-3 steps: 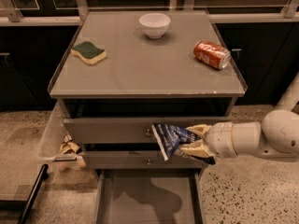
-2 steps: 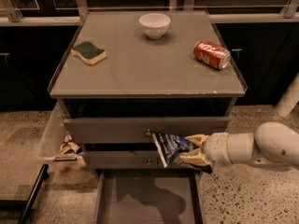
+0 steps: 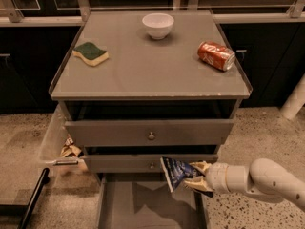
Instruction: Place blue chip bag into bottom drawer
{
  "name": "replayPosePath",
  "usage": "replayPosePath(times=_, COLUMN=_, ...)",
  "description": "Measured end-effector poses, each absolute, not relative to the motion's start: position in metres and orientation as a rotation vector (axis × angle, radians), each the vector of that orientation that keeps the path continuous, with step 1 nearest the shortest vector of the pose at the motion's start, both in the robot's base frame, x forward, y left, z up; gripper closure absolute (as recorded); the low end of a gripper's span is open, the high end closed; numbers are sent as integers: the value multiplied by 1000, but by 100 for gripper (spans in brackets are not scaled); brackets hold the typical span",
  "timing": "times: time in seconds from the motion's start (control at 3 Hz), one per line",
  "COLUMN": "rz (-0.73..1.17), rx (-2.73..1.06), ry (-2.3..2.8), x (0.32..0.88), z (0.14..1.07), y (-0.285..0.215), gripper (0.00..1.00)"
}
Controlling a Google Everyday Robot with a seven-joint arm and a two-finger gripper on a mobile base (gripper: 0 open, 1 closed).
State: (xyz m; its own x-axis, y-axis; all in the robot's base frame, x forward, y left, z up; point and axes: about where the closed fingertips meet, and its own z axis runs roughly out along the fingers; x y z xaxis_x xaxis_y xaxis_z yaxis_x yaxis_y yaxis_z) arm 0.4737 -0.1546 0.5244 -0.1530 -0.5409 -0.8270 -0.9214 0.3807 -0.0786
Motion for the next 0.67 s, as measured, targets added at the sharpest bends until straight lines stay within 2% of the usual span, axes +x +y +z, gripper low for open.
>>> replayPosePath(times=0.67, rz=534, rx=-1347, ry=1765, x=472, z=479, y=-166, gripper=100)
